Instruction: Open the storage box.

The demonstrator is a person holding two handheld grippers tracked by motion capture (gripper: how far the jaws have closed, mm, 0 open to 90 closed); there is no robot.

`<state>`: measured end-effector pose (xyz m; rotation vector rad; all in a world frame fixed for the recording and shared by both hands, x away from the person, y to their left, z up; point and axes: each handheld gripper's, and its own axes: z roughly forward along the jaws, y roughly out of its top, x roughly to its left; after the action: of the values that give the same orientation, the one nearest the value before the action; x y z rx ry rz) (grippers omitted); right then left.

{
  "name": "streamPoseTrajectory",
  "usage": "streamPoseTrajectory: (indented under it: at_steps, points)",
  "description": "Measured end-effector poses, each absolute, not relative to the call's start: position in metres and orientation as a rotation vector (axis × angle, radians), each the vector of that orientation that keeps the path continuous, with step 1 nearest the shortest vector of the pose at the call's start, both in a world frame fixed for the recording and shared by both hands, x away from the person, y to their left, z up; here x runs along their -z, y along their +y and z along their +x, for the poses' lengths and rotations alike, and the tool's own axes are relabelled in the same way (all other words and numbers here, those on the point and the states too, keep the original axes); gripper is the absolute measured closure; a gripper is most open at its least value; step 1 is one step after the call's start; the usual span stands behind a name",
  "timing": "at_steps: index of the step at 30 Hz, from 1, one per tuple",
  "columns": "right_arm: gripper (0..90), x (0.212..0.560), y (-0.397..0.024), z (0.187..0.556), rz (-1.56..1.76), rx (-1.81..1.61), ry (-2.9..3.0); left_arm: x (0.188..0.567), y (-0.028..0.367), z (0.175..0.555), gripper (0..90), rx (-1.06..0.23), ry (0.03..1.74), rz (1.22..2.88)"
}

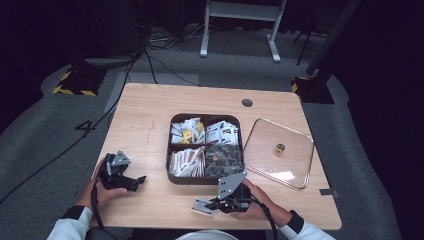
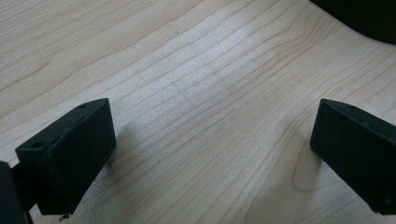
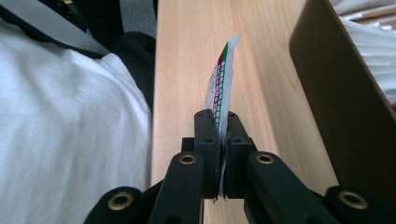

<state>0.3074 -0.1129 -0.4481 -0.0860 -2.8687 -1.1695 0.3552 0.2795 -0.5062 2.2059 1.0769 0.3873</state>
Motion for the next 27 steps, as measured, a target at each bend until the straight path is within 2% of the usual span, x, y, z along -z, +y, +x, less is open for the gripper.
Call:
streamPoseTrajectory:
  at_steps: [10, 13, 16, 22, 27]
  points:
    - [84.5, 0.45, -0.114, 0.309, -0.113, 1.159, -2.853, 0.506, 0.279, 0.355, 0.4, -0.387, 1.077, 2.205]
    - [78.1, 0.45, -0.117, 0.313, -0.162, 1.155, -2.891, 0.506, 0.279, 0.355, 0.4, -0.387, 1.077, 2.206]
    - [65.9, 0.448, -0.121, 0.317, -0.19, 1.149, -2.939, 0.506, 0.279, 0.355, 0.4, -0.387, 1.077, 2.206]
    - [49.5, 0.443, -0.129, 0.325, -0.3, 1.173, -2.984, 0.506, 0.279, 0.355, 0.4, -0.387, 1.077, 2.206]
    - [39.9, 0.435, -0.136, 0.327, -0.324, 1.235, -2.992, 0.506, 0.279, 0.355, 0.5, -0.388, 1.083, 2.203]
